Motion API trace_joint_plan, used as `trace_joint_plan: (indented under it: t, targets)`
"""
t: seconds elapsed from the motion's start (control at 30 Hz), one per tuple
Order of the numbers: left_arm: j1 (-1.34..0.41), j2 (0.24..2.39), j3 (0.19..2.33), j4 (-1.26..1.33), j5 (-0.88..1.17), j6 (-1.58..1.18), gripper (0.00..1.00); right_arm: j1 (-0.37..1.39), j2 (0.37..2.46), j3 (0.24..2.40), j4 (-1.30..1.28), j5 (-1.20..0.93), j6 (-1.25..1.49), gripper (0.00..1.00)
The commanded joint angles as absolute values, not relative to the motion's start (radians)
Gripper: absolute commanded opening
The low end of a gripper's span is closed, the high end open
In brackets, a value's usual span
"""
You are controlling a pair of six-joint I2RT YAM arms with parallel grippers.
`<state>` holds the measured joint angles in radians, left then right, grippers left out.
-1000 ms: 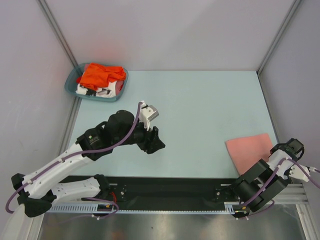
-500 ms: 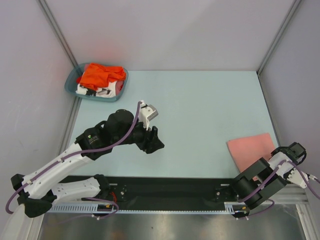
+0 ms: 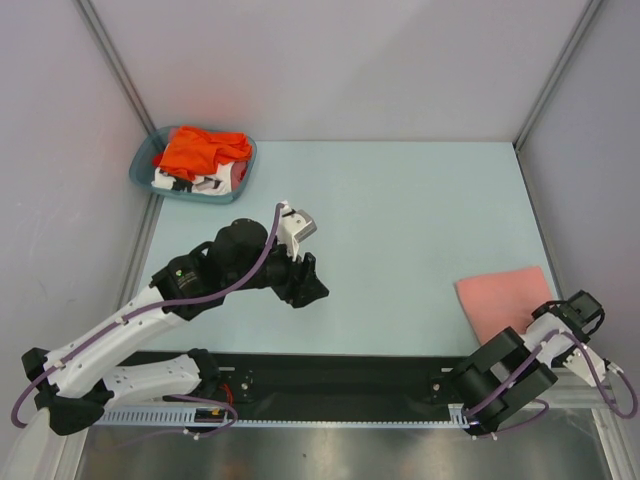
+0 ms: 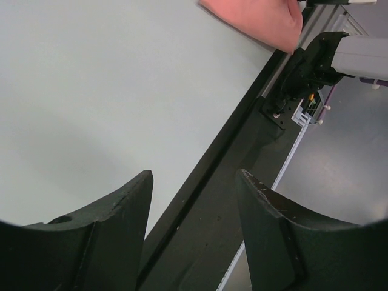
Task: Fold and stack the t-shirts
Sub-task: Neatly place the folded tshirt to the corner
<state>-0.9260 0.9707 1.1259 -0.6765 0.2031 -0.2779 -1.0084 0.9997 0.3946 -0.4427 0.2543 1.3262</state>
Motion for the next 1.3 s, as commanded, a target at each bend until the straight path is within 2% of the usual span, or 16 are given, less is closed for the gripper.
trace_joint_plan:
  t: [0.0, 0.2, 0.3, 0.77, 1.1, 1.27]
  targets:
    - [-0.917, 0.957, 1.149, -0.667, 0.233, -0.261, 0.63, -0.939, 1.009, 0.371, -0.497, 0.282, 1.430, 0.00]
    - [-0.917, 0.959, 1.141, -0.653, 0.248, -0.270, 0.63, -0.718, 1.058, 0.422, -0.549, 0.347, 1.625, 0.00]
    - [-0.917, 0.951, 1.141, -0.660, 0.245, -0.267, 0.63, -0.689, 1.080, 0.445, -0.564, 0.360, 1.629, 0.00]
    - [-0.917, 0.942, 1.132, -0.661, 0.255, -0.272, 0.62, -0.995, 0.994, 0.408, -0.529, 0.324, 1.362, 0.00]
    - [-0.917, 0.940, 1.121, -0.653, 0.261, -0.276, 0.63, -0.991, 1.092, 0.495, -0.456, 0.291, 1.226, 0.00]
    - [-0.917, 0.930, 1.115, -0.647, 0.259, -0.276, 0.63, -0.968, 1.095, 0.518, -0.446, 0.316, 1.102, 0.11]
